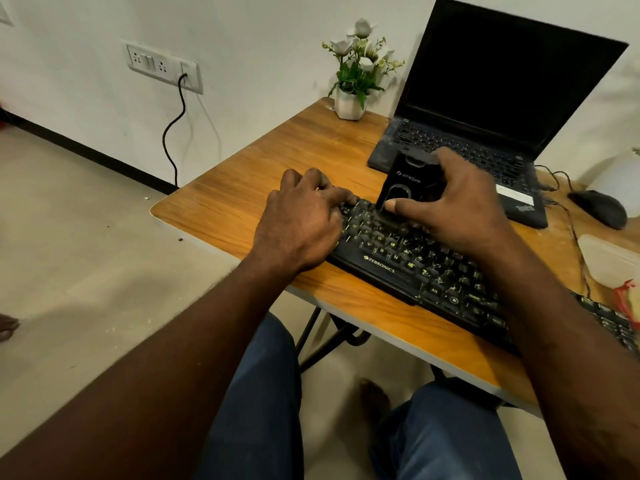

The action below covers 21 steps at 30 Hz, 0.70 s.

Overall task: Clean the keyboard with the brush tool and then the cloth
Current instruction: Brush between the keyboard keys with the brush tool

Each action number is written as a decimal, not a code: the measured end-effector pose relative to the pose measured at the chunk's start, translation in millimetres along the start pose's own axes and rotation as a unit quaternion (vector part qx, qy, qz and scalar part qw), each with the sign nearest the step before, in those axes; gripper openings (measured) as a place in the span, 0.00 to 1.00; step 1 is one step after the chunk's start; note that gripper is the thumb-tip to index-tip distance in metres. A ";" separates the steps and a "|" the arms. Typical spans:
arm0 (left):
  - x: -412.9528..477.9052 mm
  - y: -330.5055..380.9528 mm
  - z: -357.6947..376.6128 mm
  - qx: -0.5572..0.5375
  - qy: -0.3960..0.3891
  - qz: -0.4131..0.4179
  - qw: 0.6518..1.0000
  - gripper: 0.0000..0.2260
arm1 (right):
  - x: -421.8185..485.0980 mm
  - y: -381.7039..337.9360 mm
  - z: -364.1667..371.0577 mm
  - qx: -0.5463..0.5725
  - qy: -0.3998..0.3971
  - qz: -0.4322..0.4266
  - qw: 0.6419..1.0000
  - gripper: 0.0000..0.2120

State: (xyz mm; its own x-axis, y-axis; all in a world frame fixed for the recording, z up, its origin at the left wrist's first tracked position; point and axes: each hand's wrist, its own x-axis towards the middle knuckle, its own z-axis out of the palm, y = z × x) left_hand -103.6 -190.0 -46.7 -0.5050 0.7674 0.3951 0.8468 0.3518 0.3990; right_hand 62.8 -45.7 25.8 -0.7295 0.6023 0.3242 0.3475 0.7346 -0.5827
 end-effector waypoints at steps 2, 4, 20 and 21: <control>-0.1 0.0 -0.3 0.004 -0.002 0.000 1.000 0.23 | -3.5 -5.4 2.2 0.018 -0.056 -0.014 0.998 0.23; 0.3 -0.4 -0.4 0.004 -0.004 -0.002 1.000 0.23 | -5.2 -6.8 0.2 -0.007 -0.076 -0.032 0.997 0.23; 3.7 -12.5 -4.0 -0.335 0.011 -0.117 0.935 0.21 | 4.5 -26.4 37.4 -0.059 -0.012 -0.097 0.993 0.23; 3.5 -12.6 -5.8 -0.353 0.013 -0.128 0.927 0.21 | 9.1 -31.9 43.9 -0.057 -0.012 -0.101 0.993 0.22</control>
State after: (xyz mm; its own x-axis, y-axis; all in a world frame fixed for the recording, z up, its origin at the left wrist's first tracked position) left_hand -117.1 -194.8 -45.6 -0.6857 0.6909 0.2290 0.3826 0.0744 0.9209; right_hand 19.2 -77.4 14.6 -0.8041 0.4332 0.4072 0.2566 0.8707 -0.4196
